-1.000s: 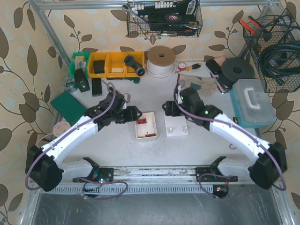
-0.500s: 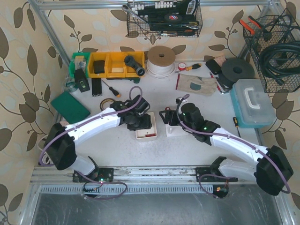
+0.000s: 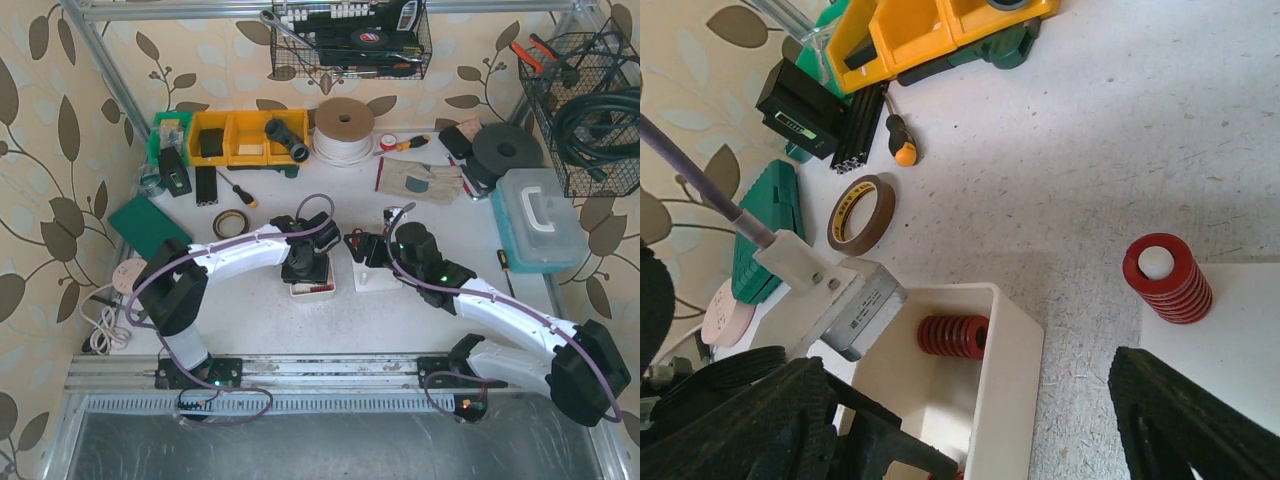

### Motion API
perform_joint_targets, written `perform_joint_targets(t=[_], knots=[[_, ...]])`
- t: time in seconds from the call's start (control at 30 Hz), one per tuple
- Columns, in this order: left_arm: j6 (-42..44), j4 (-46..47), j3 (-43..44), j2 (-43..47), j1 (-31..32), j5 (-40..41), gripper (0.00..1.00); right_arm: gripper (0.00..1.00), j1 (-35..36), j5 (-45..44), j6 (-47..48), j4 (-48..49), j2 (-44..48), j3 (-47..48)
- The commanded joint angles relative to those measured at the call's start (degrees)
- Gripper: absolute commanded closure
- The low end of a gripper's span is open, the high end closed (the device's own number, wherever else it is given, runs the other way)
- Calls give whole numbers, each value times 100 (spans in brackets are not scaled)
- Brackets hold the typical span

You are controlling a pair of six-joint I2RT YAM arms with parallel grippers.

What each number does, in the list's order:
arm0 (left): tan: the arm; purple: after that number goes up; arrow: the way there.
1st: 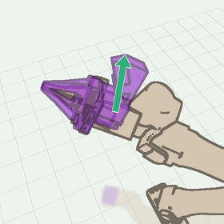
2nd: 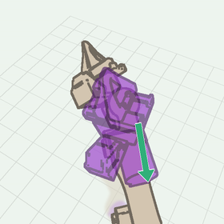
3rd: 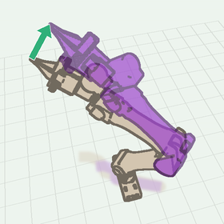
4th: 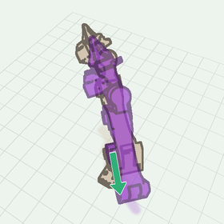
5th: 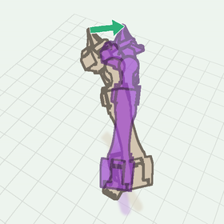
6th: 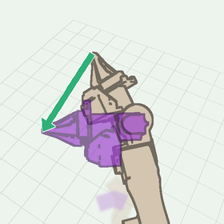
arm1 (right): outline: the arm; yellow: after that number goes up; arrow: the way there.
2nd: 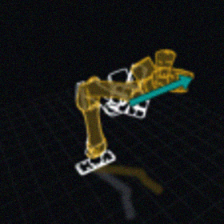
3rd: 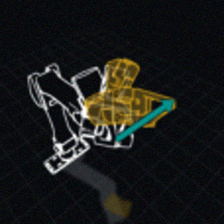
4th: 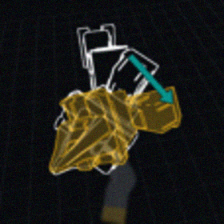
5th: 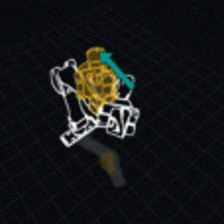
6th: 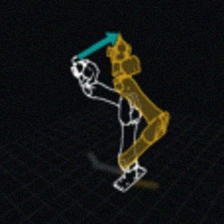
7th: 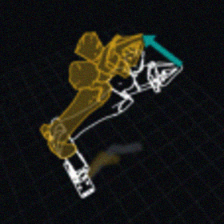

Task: Install the large spring

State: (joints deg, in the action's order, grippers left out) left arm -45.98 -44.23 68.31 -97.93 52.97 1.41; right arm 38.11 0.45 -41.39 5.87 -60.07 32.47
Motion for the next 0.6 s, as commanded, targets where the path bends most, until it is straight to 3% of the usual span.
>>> perform_joint_targets(t=[0.0, 0.3, 0.43, 0.57], knots=[[428, -270, 249, -166, -40, 261, 37, 23, -81, 61, -198, 160, 11, -118], [1652, -494, 869, -728, -512, -266, 44, 24, -93, 23, -209, 136, -223, -3], [1398, -1029, 1109, -782, -441, -430, 44, 24, -85, -1, -209, 123, -305, 27], [779, -1583, 1356, -683, -359, 209, 42, 24, -82, 21, -204, 165, -421, 62]])
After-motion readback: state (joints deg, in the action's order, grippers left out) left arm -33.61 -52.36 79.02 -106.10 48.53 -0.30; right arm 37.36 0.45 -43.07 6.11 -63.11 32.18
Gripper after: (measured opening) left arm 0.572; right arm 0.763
